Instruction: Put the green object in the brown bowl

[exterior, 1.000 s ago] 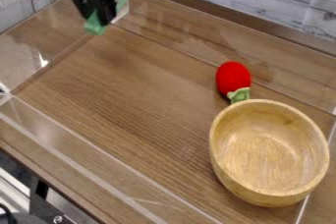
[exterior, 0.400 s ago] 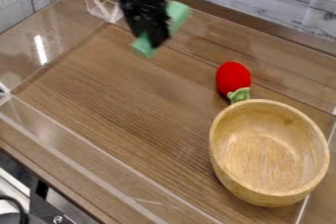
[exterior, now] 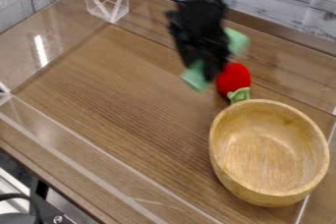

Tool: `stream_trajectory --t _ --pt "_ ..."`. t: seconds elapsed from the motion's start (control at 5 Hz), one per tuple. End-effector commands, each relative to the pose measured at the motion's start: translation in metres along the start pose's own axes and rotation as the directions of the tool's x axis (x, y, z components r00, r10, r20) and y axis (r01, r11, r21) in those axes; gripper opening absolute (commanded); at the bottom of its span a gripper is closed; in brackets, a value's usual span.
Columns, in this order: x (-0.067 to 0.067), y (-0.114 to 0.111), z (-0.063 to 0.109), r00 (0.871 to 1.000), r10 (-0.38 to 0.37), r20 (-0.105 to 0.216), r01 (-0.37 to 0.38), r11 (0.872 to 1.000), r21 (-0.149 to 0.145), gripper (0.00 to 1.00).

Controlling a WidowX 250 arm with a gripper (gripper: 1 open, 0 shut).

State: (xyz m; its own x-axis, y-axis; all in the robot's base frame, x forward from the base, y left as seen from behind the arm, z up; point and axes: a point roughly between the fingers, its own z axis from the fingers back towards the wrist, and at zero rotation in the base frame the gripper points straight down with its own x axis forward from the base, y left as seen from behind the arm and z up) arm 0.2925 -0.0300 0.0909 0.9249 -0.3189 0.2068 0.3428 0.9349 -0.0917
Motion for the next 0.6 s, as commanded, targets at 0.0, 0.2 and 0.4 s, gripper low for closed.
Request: stream_trajectory --t 0.0,0.2,0.4 --pt "0.014 -0.035 0.010 0.999 -0.014 0.036 0.014 1.000 0.014 0.00" --pt "0.022 -0.065 0.004 0.999 -0.033 0.020 0.033 0.999 0.001 0.00" --pt "0.018 -0.086 0.002 1.000 -0.011 0.006 0.011 1.000 -0.004 0.00"
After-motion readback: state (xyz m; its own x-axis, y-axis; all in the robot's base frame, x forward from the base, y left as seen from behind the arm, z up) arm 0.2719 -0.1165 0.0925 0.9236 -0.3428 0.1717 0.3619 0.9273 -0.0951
